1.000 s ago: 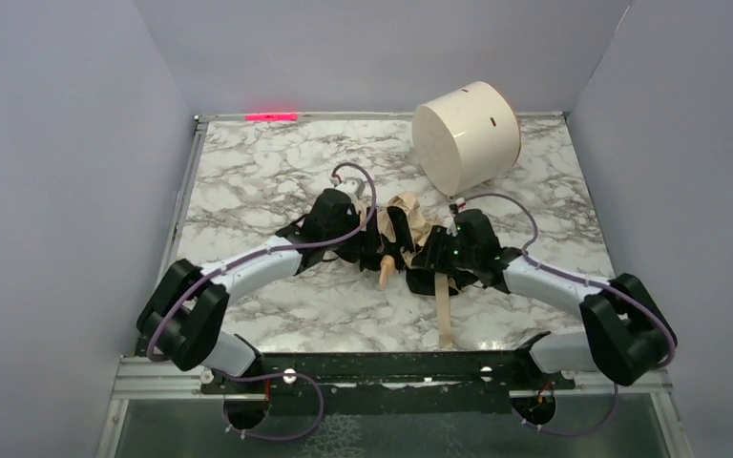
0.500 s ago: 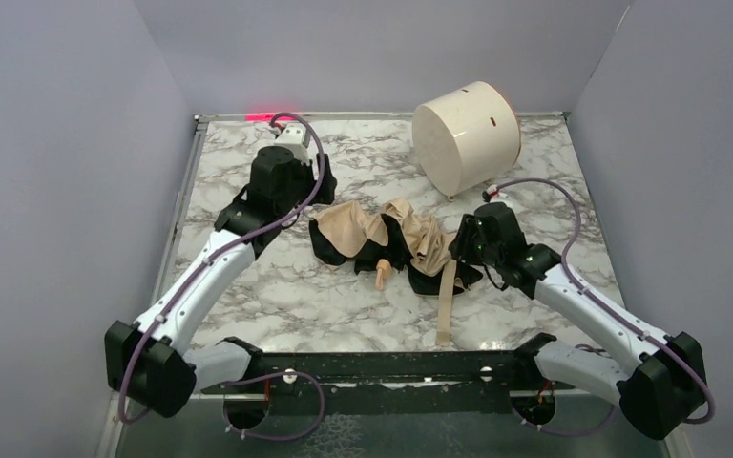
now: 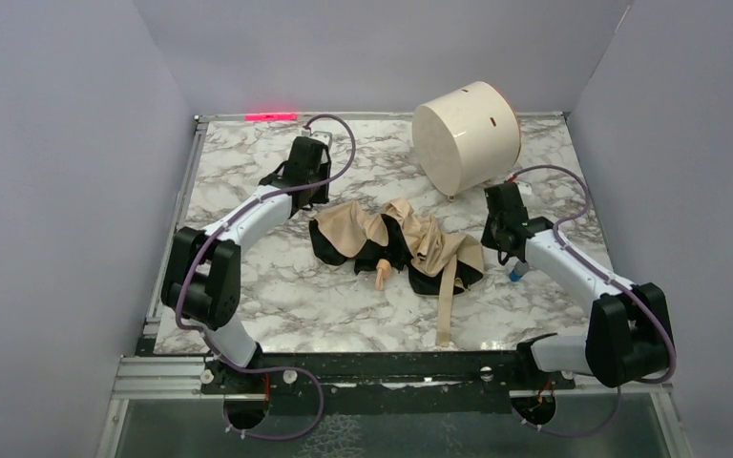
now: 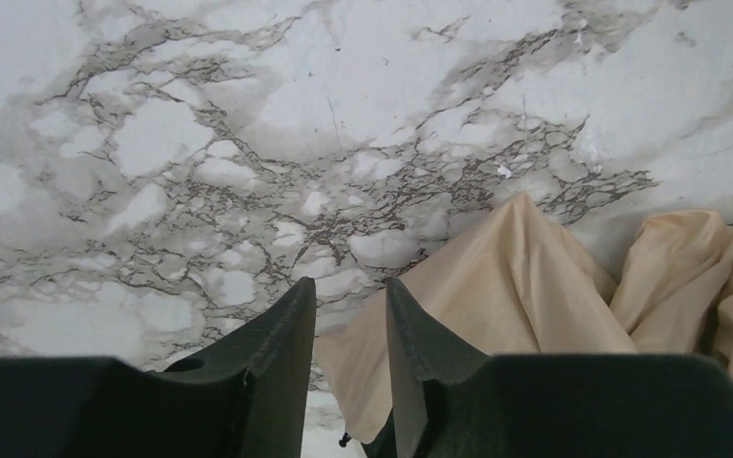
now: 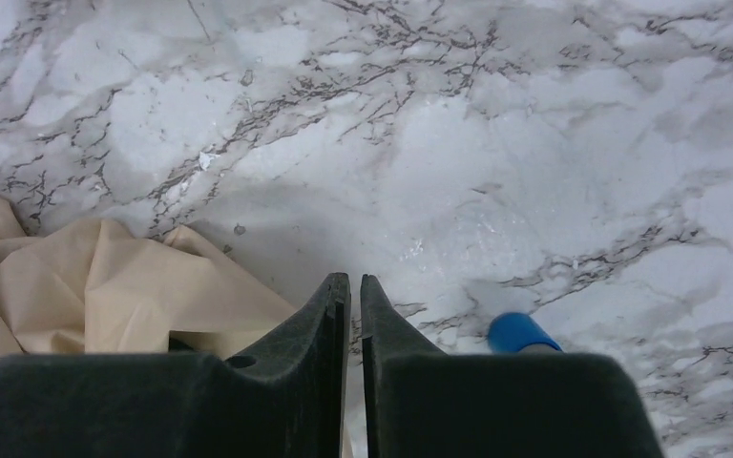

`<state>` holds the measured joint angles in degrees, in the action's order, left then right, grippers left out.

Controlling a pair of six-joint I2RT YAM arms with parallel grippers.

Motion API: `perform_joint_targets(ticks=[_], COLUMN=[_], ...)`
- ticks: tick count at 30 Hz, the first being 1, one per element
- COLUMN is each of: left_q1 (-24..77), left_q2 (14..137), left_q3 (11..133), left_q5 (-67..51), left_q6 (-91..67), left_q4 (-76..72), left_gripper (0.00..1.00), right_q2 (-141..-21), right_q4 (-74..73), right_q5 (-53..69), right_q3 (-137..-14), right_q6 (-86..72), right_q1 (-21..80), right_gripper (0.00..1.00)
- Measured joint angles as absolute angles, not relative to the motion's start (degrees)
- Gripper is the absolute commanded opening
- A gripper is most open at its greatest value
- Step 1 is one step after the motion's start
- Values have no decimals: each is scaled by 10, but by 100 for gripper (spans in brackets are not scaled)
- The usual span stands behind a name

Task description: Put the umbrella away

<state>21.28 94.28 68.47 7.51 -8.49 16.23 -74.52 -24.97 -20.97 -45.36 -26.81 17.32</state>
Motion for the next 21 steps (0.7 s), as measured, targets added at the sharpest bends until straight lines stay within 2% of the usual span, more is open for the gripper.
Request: perform_joint_targets(ticks=[9,21], left_q1=[211,232], left_q2=[1015,1019], left_q3=[696,669], left_q5=[29,-37], left_q6=[-78,-101], left_q4=[183,195], left_gripper=[23,17], right_q2=[-775,-796], right_q4=[-234,-207], right_q5=[-153,-33], right_q3=[-414,-384], right_q6=[-272,-274], right_q1=[168,168], right_gripper=[6,3])
